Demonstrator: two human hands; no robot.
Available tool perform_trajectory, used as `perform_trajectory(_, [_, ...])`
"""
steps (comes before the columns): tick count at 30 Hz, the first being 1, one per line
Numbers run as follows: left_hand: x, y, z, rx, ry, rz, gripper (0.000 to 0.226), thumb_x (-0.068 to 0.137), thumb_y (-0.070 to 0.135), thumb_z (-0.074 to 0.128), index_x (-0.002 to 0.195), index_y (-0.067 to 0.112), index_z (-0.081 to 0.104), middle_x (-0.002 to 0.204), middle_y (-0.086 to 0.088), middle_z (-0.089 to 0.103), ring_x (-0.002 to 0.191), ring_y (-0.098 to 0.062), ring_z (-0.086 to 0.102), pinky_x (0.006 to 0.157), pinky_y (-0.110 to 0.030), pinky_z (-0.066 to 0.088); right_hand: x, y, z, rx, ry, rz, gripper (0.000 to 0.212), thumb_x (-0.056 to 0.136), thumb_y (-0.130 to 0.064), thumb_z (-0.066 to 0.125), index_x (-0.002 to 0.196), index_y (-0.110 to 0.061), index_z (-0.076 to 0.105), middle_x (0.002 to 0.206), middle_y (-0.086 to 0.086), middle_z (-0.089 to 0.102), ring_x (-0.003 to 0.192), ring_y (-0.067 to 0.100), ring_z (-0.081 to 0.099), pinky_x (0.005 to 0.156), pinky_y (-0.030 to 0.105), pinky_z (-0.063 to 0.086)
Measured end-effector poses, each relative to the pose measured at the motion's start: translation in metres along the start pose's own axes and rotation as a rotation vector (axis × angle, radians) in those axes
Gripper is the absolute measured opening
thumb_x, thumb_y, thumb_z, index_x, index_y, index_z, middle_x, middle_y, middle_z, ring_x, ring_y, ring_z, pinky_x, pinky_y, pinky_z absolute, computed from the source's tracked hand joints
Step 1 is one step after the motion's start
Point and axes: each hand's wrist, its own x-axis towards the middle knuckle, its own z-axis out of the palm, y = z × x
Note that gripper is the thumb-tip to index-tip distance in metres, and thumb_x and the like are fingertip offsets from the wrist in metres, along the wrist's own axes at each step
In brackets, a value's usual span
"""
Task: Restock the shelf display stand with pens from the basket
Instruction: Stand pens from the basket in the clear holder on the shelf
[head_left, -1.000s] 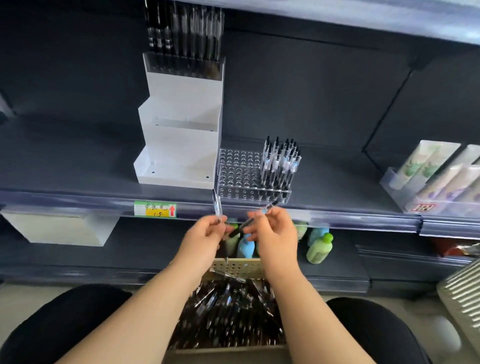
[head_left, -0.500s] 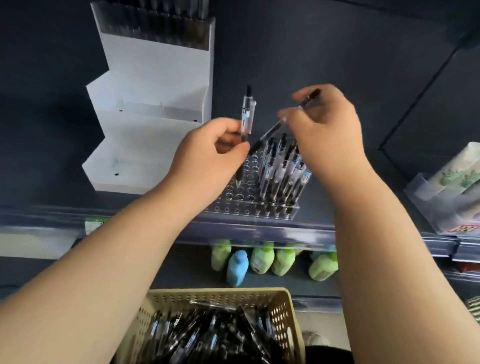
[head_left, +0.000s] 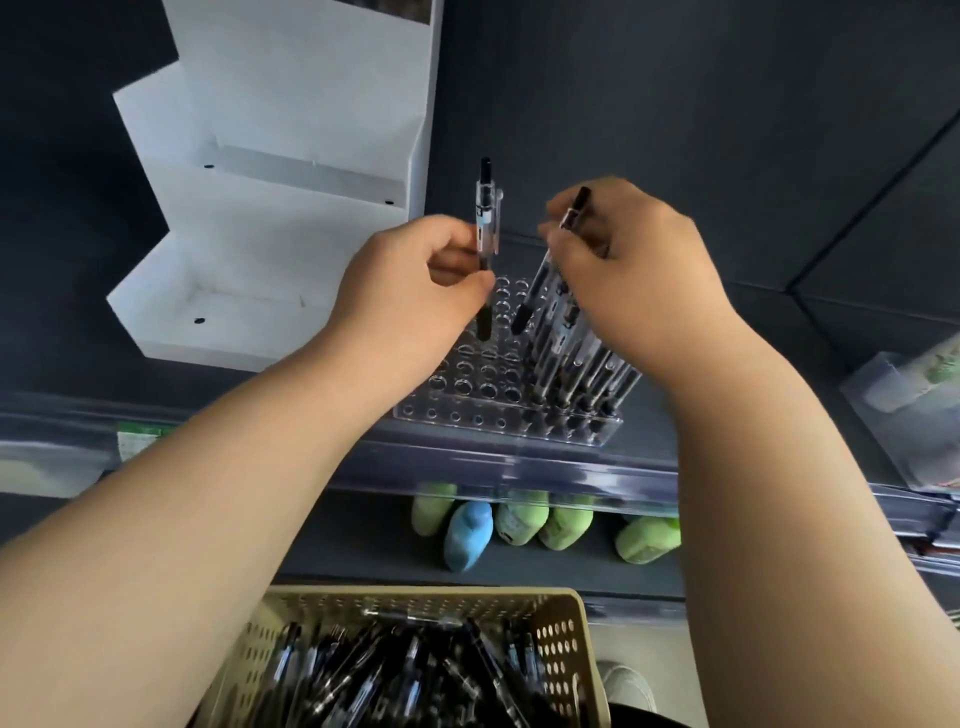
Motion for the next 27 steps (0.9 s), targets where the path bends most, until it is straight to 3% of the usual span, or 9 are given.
perform_trajectory(4, [-0.001, -0.002, -0.001, -0.041, 0.009, -0.035, 0.021, 0.082, 0.015, 0.068, 0.102, 0.020, 0.067, 0.091, 0.006, 0.068, 0.089, -0.011, 0.065, 0.089, -0.033, 0.053, 0.001, 0.005, 0.005, -0.192, -0.006, -0.017, 0.027, 0.093, -0.031, 0.049, 0.119, -0.029, 0.052, 0.105, -0.007, 0.066, 0.109, 0.020, 0.053, 0.093, 0.034, 0.030])
perform_trajectory(8, [-0.004, 0.000, 0.000, -0.036, -0.003, -0.031, 0.022, 0.082, 0.015, 0.068, 0.104, 0.019, 0.067, 0.090, 0.006, 0.068, 0.087, -0.011, 0.065, 0.088, -0.031, 0.053, 0.000, 0.004, 0.006, -0.273, 0.042, -0.057, 0.037, 0.090, -0.028, 0.054, 0.127, -0.028, 0.047, 0.113, -0.014, 0.064, 0.115, 0.019, 0.047, 0.090, 0.035, 0.027])
perform_trajectory(12, [-0.005, 0.001, 0.002, -0.011, -0.019, 0.003, 0.018, 0.083, 0.016, 0.068, 0.101, 0.020, 0.067, 0.085, 0.009, 0.066, 0.084, -0.010, 0.065, 0.085, -0.025, 0.052, 0.000, 0.005, 0.007, -0.317, 0.103, -0.090, 0.026, 0.089, -0.028, 0.056, 0.115, -0.032, 0.060, 0.106, -0.012, 0.067, 0.113, 0.019, 0.047, 0.090, 0.035, 0.025])
perform_trajectory(16, [-0.006, 0.000, 0.007, 0.018, -0.028, 0.045, 0.021, 0.083, 0.015, 0.068, 0.104, 0.019, 0.068, 0.086, 0.007, 0.067, 0.083, -0.009, 0.065, 0.080, -0.017, 0.049, -0.001, 0.005, 0.006, -0.389, 0.115, -0.107, 0.026, 0.091, -0.033, 0.053, 0.115, -0.033, 0.063, 0.112, -0.009, 0.066, 0.116, 0.021, 0.045, 0.091, 0.035, 0.025])
perform_trajectory(24, [-0.004, -0.011, 0.022, 0.150, -0.070, 0.108, 0.015, 0.084, 0.012, 0.066, 0.098, 0.017, 0.067, 0.078, 0.010, 0.063, 0.075, -0.007, 0.062, 0.066, -0.004, 0.043, -0.005, 0.002, 0.001, -0.298, 0.165, -0.120, 0.024, 0.092, -0.028, 0.050, 0.108, -0.030, 0.068, 0.115, -0.010, 0.065, 0.116, 0.023, 0.046, 0.089, 0.034, 0.026])
perform_trajectory(27, [-0.003, -0.015, 0.030, 0.223, -0.101, 0.079, 0.028, 0.086, 0.017, 0.065, 0.112, 0.019, 0.058, 0.083, 0.011, 0.061, 0.081, -0.010, 0.062, 0.073, -0.015, 0.047, -0.006, 0.003, 0.000, -0.274, 0.173, -0.128, 0.023, 0.092, -0.028, 0.050, 0.106, -0.030, 0.068, 0.113, -0.011, 0.066, 0.115, 0.022, 0.047, 0.087, 0.032, 0.026])
